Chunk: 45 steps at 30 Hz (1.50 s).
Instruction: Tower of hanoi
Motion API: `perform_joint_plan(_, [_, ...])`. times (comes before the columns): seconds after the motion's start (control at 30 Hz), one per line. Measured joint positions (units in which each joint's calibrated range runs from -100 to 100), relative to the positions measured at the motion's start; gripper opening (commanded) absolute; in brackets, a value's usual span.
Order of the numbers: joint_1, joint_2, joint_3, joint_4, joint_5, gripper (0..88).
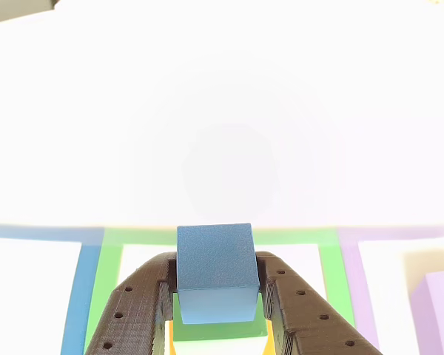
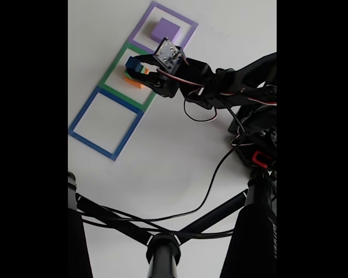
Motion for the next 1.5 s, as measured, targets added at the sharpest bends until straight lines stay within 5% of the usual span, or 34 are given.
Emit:
perform_joint_plan(0.4, [0.00,6.33,-0.09,-6.74,0.00,3.4])
perform_joint_plan(0.87, [0.00,8.78,-0.09,-10.11,0.00,22.9])
perform_joint_plan(1.1, [-0.08,6.75,-0.09,-9.63,0.00,23.5])
perform_joint_plan(1.3, [-0.08,-4.56,-1.13,1.12,0.00,20.3])
perform_joint_plan(1.5, [0.16,-19.67,-9.31,25.52,0.00,2.5])
